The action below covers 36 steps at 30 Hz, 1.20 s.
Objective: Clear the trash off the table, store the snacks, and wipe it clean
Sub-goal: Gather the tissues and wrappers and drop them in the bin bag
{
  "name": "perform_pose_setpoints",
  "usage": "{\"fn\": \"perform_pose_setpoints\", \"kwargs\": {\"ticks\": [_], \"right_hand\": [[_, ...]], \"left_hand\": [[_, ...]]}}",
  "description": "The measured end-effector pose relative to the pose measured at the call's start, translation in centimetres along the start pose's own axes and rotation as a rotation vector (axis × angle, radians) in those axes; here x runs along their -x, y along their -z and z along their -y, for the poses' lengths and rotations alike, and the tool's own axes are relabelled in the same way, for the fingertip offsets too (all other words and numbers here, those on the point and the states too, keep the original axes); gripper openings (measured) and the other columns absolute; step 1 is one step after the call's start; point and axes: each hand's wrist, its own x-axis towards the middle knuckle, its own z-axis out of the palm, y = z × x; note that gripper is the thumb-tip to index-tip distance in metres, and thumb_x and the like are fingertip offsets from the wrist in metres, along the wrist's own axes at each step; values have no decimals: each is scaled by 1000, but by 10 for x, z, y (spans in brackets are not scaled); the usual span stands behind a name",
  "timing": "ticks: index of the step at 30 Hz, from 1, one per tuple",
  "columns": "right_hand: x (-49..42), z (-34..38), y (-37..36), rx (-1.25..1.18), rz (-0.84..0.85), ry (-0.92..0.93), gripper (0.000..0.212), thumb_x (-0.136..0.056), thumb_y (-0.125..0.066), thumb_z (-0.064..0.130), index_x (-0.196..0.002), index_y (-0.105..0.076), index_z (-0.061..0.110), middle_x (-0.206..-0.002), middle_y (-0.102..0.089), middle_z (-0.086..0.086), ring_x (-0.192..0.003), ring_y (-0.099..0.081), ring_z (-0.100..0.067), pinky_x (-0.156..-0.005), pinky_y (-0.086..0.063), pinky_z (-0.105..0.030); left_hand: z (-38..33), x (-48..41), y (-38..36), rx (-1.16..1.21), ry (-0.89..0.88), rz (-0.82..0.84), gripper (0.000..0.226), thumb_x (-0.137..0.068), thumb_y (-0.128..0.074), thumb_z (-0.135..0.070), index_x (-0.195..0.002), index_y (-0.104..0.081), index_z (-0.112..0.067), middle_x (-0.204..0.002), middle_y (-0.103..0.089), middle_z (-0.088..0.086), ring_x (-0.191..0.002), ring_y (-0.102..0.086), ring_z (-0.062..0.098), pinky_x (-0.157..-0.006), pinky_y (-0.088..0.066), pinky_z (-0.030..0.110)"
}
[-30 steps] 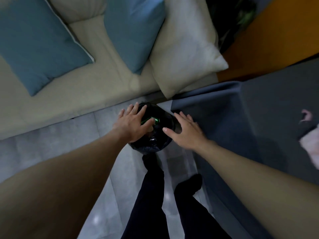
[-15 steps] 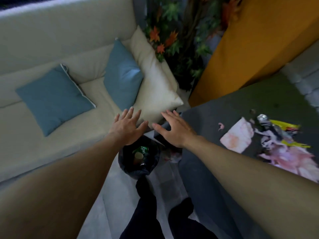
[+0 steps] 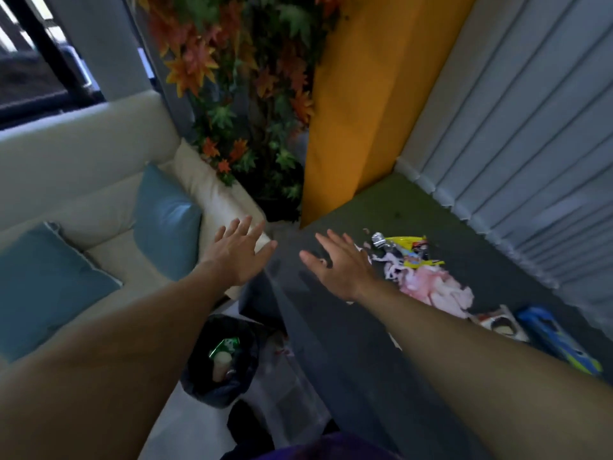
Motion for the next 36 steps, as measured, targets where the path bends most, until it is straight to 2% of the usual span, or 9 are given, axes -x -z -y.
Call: {"fn": "perform_pose_setpoints", "kwargs": {"ticks": [8,13,19,24,31,36], "right_hand": [[48,-83,50,-33,-183,-101,73,-92,-32,75,-153,-31,35,-164,-19,2,-151,-12,-25,-118,-11,-57],[75,-132,77,-57,-249,-199,75,-90,-30,77,-149,-35,32,-163,-21,3,-151,-13,-24,-116,-16,-62],[107,-185,96,-85,-301,-272,81,-87,-32,80,-153,-27,33,-164,-20,0,-150,-17,-25,-116,-20,-61],[120,-218,87,-140,-286,-332,91,-80,-39,85,-154,-26,33,-164,-19,-2,-151,-14,-25,-117,-21,-59],[113,-241,68,-203,-247,-378,110,-63,-53,90,-152,-23,32,-163,-21,-4,-151,-14,-24,-115,-29,-54],[102,-241,52,-289,-205,-435,99,-69,-66,78,-149,-20,42,-163,-13,-6,-151,-13,-25,-115,-30,-53]], "left_hand": [[-111,-28,7,-50,-95,55,75,-96,-19,-71,-160,-4,-34,-168,0,-1,-154,-3,32,-124,-6,48],[-172,-41,3,-90,-164,91,75,-96,-21,-71,-160,-4,-35,-169,0,1,-153,-3,38,-123,-6,53],[-237,-46,0,-106,-290,83,75,-99,-26,-66,-161,-6,-29,-168,-1,4,-154,-2,27,-123,-8,50],[-261,-48,-21,-126,-330,119,77,-98,-29,-68,-161,-6,-29,-168,-3,5,-154,-6,31,-122,-12,51],[-265,-60,-44,-181,-374,168,76,-99,-43,-53,-160,-8,-25,-167,-12,10,-152,-12,34,-121,-16,47],[-262,-90,-58,-197,-391,222,79,-95,-51,-51,-159,-14,-23,-154,-30,19,-144,-27,38,-117,-26,48]]}}
